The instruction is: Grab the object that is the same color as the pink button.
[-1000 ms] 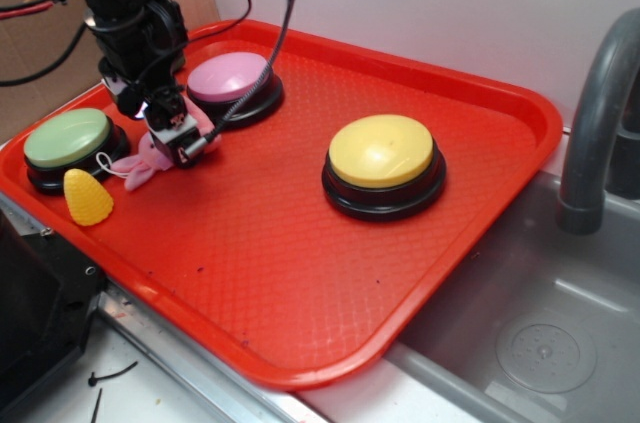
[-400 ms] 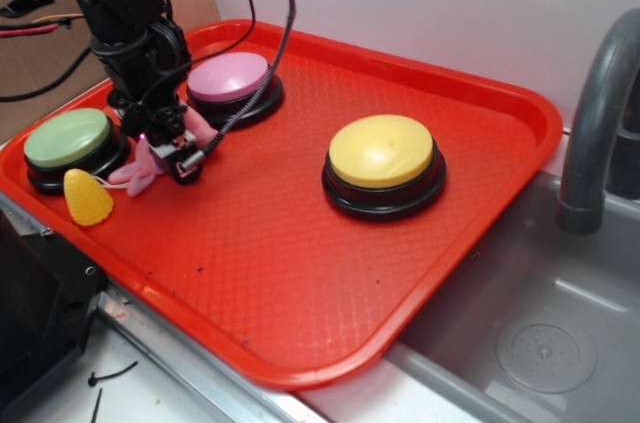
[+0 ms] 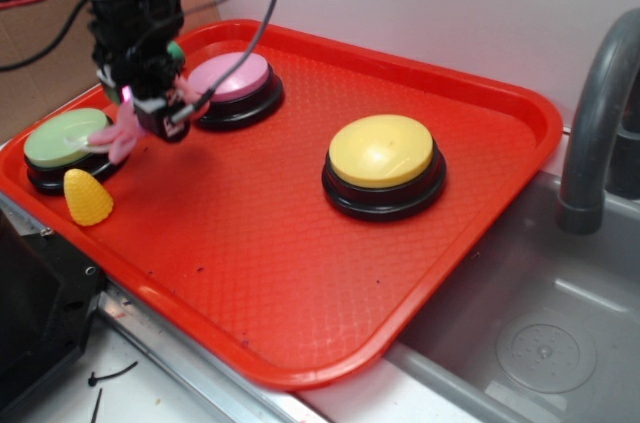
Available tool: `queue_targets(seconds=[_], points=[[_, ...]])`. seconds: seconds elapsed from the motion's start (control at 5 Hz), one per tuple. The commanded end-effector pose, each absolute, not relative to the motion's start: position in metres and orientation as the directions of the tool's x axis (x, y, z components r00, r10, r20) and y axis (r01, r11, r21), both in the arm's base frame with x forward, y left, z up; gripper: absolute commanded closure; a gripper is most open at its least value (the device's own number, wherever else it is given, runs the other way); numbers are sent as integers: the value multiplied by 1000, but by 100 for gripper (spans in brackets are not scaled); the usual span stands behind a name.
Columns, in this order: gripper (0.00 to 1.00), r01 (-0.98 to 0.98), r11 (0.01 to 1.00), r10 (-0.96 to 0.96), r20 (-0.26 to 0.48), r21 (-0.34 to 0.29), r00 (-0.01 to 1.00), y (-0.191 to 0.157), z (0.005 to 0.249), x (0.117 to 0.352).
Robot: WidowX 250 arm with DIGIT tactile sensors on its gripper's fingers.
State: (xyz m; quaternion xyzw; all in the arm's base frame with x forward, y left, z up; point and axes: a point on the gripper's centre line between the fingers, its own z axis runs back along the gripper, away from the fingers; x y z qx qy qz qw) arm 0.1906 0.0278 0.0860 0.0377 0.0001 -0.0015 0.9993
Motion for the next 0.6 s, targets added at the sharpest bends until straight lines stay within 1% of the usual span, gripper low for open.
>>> queue_targets(seconds=[0.0,0.2,0.4], points=[[100,18,999,-16,63,-43,998,-17,173,195],[100,25,995,-15,111,-92,994,-38,204,185],[100,48,993,-37,107,-109,994,-47,209,180]])
